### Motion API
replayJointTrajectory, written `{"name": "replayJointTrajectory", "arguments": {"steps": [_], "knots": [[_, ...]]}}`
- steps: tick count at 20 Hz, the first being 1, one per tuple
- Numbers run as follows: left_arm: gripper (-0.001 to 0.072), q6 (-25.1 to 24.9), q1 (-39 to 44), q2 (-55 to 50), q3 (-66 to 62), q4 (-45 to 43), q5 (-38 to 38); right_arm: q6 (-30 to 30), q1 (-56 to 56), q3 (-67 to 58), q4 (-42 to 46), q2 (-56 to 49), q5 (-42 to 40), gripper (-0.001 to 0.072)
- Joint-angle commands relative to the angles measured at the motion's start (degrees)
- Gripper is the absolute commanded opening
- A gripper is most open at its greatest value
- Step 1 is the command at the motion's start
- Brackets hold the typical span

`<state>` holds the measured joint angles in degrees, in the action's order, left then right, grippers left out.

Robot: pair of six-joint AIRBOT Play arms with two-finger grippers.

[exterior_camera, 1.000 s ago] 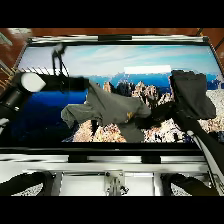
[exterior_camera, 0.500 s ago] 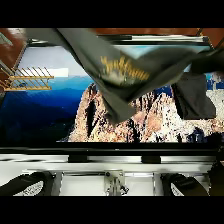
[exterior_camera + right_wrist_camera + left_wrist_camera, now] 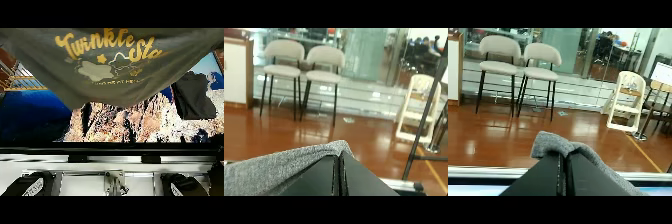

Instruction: Fold the shirts.

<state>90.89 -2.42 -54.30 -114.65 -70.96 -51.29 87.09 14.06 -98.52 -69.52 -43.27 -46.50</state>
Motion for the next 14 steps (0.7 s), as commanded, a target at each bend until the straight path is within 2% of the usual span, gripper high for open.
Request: {"name": "replayJointTrajectory", "arguments": {"steps": [1,6,11,13,14], "knots": [[0.0031,0.8,-1.5,1.1,0.4,0.1,-1.2,-0.1,0.0,-0.7,0.6,0.1,4.0,0.0059],[0.0031,-1.6,-1.5,2.1,0.3,-1.7,-2.6,-1.3,0.0,-0.7,0.5,0.1,3.4,0.0059],[0.0031,-1.6,-1.5,0.9,6.3,-9.4,-17.6,-1.4,0.0,-0.7,0.5,-5.3,-9.1,0.0059],[0.0031,-1.6,-1.5,0.7,14.7,-9.4,-19.0,-1.4,0.0,-0.7,0.0,-11.1,-6.9,0.0059],[0.0031,-1.5,-1.5,0.6,19.3,-9.4,-18.4,-1.4,0.0,-0.7,-1.0,-14.8,-2.4,0.0059]]}}
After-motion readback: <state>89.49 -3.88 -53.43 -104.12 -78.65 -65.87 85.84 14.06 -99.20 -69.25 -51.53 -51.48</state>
